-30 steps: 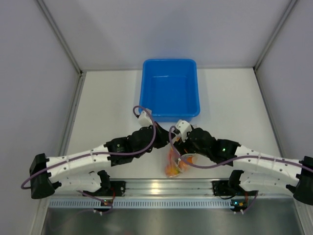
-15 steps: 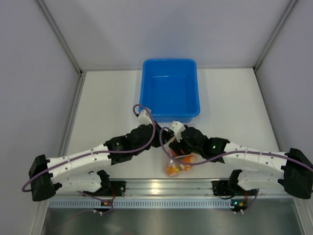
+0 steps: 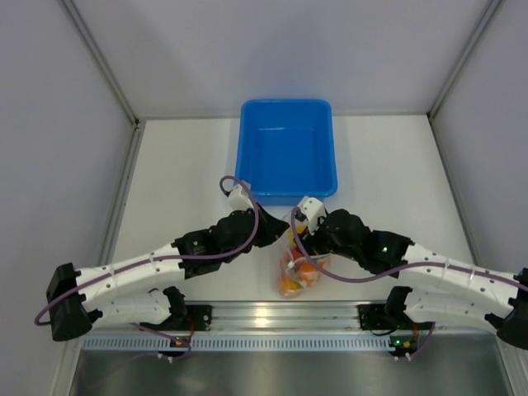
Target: Open the zip-top bag and remove the fake food
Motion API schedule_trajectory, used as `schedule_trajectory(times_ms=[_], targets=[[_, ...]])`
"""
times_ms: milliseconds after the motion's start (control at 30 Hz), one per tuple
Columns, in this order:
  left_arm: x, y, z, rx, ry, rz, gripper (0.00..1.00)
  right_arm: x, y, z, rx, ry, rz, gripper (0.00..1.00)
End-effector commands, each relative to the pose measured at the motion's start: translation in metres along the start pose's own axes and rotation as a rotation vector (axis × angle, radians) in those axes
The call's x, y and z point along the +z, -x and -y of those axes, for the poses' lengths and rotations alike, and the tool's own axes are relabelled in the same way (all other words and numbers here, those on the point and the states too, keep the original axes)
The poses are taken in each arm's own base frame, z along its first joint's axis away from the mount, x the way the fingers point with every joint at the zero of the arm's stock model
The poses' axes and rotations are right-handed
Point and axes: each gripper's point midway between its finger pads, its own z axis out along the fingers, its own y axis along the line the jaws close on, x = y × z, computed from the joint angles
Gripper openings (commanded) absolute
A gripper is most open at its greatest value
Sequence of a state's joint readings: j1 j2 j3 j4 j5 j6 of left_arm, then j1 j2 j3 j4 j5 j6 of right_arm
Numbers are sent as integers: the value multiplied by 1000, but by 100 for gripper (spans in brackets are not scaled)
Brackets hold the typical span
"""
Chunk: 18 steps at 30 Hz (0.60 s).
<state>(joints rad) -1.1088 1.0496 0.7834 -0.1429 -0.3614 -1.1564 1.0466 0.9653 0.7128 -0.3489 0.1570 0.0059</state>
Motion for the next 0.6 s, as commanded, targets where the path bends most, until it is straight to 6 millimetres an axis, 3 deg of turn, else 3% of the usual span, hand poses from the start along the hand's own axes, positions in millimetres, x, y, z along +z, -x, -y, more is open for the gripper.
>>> schedule_trajectory(times_ms=[0,233,367,567], targets=[[-2,13,0,6,7,55,0,-25,41,-4,39,49,113,41],[-1,17,-5,14,28,71,0,-57,74,9,108,4,301,39],[0,16,-7,12,35,73,0,-66,93,9,121,11,371,38],[-1,16,-12,17,47,74,0,-83,143,27,250,-65,552,36]])
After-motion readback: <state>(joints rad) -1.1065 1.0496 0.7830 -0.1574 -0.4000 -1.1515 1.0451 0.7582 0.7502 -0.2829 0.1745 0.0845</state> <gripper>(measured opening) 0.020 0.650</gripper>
